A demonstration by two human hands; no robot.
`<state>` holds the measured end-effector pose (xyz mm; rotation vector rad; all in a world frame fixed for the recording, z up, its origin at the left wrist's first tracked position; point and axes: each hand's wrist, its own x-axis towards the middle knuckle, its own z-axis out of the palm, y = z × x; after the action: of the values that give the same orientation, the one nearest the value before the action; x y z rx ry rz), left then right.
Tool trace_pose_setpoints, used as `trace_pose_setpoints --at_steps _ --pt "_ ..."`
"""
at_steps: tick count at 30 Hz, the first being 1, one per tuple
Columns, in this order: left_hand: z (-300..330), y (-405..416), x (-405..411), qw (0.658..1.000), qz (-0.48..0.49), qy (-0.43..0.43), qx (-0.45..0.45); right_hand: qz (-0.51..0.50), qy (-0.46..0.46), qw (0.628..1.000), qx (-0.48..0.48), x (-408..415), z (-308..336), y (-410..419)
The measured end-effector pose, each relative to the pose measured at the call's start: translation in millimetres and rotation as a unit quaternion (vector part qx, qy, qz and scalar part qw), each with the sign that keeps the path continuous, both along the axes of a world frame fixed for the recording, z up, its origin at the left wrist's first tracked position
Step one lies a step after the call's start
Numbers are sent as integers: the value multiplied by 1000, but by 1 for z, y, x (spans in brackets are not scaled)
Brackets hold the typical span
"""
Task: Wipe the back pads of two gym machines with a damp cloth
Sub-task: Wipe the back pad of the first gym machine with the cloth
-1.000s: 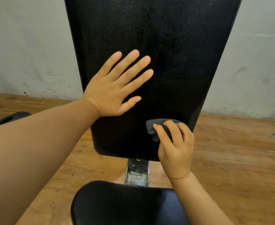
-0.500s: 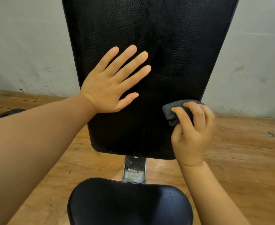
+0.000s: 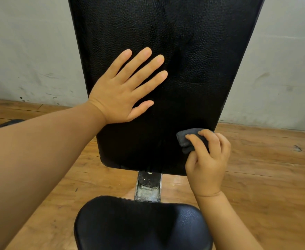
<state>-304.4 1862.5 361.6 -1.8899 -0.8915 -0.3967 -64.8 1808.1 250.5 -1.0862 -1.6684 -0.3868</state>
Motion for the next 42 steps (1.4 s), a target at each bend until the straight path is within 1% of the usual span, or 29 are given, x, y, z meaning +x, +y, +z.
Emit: trace_pose_setpoints --at_steps 4,9,15,21,26,28,32,35,42 --pt "-4 -1 1 1000 3 6 8 -19 26 999 -2 -7 -4 -2" --pt "-7 -2 0 1000 -2 -5 10 -29 -12 999 5 -7 -20 -5" --pt "-8 -2 0 1000 0 -6 10 -32 -37 999 -23 -3 -52 -17" --pt "-8 -3 0 1000 9 2 12 -29 -2 999 -41 -10 -41 -17" --pt "-10 -4 1 1000 10 2 13 -46 47 997 -29 -27 -23 -12" --pt "-10 -4 1 1000 7 -1 13 -52 37 998 -28 -28 -28 -14" --pt "-9 -4 1 1000 0 -10 7 -45 -20 998 -33 -27 -54 -24" --pt "-9 -4 1 1000 -5 -14 1 -40 -43 997 -42 -27 -65 -27" --pt "-9 -4 0 1000 -6 -13 -6 -25 2 997 -69 -33 -54 -27"
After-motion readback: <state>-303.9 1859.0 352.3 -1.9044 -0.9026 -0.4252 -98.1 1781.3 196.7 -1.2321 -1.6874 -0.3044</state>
